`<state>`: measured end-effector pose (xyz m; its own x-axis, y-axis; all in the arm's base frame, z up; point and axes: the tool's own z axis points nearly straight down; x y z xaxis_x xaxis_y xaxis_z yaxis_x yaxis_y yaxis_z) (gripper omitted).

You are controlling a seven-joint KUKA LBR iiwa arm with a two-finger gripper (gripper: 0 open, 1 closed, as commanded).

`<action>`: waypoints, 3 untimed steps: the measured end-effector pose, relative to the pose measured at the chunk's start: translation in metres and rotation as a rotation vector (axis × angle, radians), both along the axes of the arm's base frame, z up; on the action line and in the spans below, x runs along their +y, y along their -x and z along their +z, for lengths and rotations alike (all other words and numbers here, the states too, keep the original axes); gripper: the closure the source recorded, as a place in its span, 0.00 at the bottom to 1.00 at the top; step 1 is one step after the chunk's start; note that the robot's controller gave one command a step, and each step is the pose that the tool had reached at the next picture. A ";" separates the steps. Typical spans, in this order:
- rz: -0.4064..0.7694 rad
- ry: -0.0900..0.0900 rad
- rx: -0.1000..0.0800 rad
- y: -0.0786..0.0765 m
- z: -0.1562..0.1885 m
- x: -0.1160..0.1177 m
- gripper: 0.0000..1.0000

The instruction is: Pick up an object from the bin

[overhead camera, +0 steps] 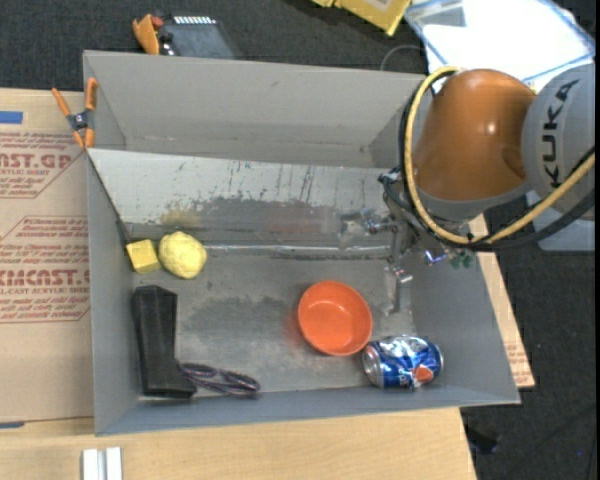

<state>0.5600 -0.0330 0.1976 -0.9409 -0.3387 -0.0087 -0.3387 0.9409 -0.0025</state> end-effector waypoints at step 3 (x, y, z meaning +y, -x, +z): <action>0.360 0.002 -0.008 -0.011 -0.126 0.019 1.00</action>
Offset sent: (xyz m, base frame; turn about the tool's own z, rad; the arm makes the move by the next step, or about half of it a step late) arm -0.0006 -0.0179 -0.1276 -0.3264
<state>0.5714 -0.0137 0.0714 -0.7612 -0.6484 -0.0147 -0.6483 0.7613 -0.0080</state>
